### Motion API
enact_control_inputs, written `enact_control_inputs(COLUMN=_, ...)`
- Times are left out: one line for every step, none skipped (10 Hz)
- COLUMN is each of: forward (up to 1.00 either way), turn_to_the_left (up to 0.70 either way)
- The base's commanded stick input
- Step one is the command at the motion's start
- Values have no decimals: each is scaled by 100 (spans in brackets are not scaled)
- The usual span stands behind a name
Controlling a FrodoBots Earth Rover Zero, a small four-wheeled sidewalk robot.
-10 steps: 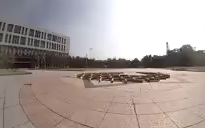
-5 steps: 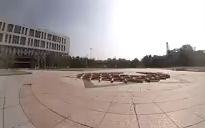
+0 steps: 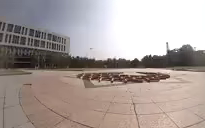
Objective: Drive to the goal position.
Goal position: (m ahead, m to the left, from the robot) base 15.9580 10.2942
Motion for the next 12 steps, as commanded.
enact_control_inputs(forward=5, turn_to_the_left=0)
enact_control_inputs(forward=5, turn_to_the_left=0)
enact_control_inputs(forward=5, turn_to_the_left=0)
enact_control_inputs(forward=5, turn_to_the_left=0)
enact_control_inputs(forward=5, turn_to_the_left=0)
enact_control_inputs(forward=5, turn_to_the_left=0)
enact_control_inputs(forward=4, turn_to_the_left=0)
enact_control_inputs(forward=4, turn_to_the_left=0)
enact_control_inputs(forward=4, turn_to_the_left=0)
enact_control_inputs(forward=5, turn_to_the_left=0)
enact_control_inputs(forward=4, turn_to_the_left=0)
enact_control_inputs(forward=5, turn_to_the_left=0)
